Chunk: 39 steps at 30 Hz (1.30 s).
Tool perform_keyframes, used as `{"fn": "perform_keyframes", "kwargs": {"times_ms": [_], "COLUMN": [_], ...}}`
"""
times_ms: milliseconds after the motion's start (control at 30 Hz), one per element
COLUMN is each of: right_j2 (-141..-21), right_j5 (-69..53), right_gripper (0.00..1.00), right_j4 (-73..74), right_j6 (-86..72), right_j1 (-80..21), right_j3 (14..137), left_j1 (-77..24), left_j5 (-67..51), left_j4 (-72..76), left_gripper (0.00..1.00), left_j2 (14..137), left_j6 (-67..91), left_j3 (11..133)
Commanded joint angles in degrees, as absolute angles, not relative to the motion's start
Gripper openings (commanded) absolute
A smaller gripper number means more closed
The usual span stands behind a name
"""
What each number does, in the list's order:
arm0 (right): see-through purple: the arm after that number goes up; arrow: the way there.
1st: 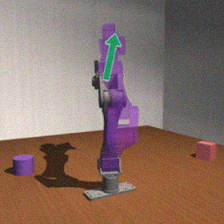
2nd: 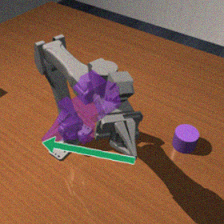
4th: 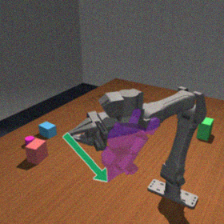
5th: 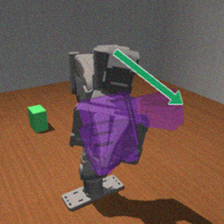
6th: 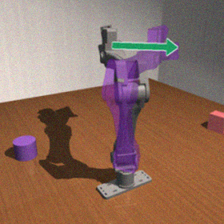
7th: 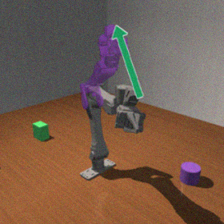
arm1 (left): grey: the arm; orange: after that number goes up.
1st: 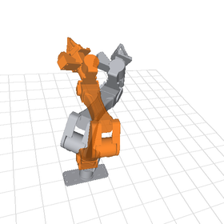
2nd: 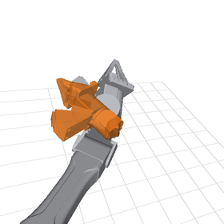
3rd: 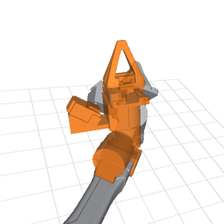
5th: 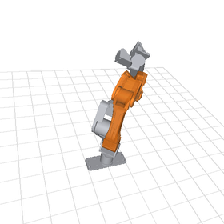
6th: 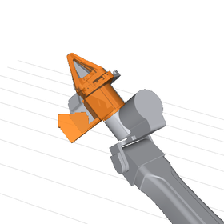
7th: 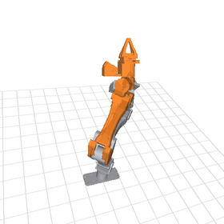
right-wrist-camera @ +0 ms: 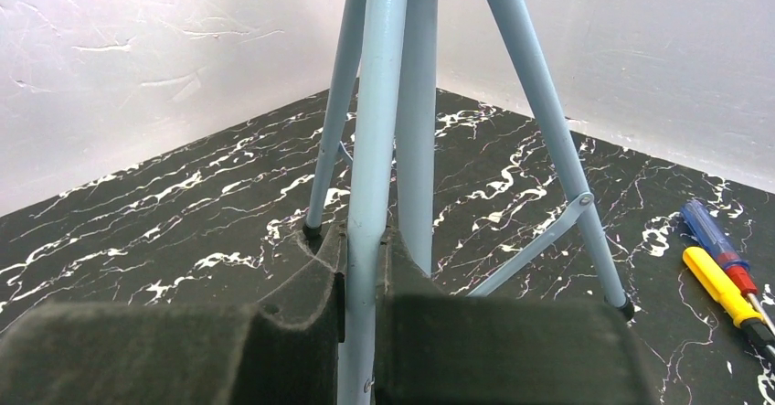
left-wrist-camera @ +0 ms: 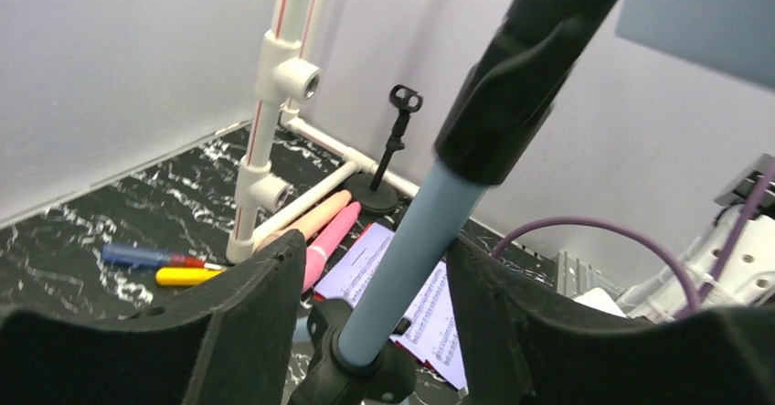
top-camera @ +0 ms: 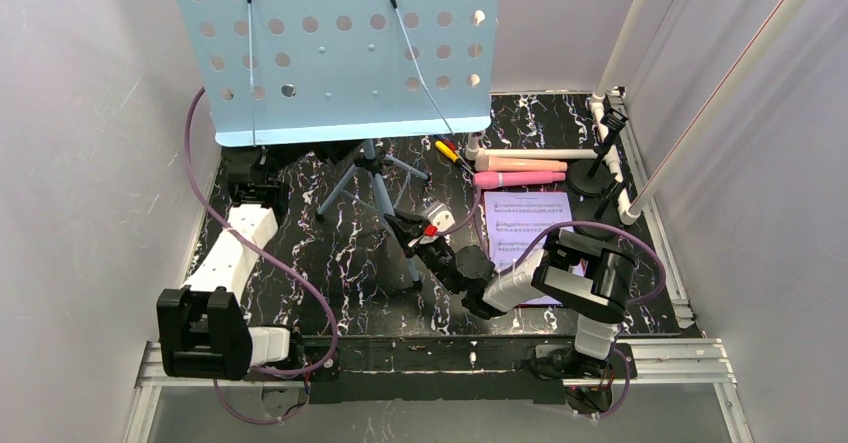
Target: Pack up the instrument practice props
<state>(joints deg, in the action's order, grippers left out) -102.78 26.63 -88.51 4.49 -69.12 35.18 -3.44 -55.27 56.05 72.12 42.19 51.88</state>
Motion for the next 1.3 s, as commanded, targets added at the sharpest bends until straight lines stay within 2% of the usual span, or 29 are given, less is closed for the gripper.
{"fn": "perform_keyframes", "kwargs": {"times_ms": [0,200,400,1267], "right_j2": [-104.9,-104.3,-103.5,-104.3], "right_j5": [19.7,19.4,19.7,12.0], "right_gripper": [0.01,0.01,0.01,0.01], "right_j4": [-86.8,-85.7,-85.6,-87.2], "right_j6": [7.4,8.0,8.8,13.1], "right_j1": [-70.2,-70.2,-70.2,-65.4], "right_j3": [36.1,36.3,38.0,55.5], "left_j1": [-3.0,-2.9,-3.0,-5.1], "left_j5": [-57.6,-59.3,-58.0,-54.1], "left_j4": [65.6,71.4,71.0,66.1], "left_gripper": [0.47,0.19,0.00,0.00], "left_j2": [75.4,78.4,77.0,69.0], "left_j6": [48.4,53.8,52.6,49.2], "left_j3": [55.9,58.4,55.8,50.8]}}
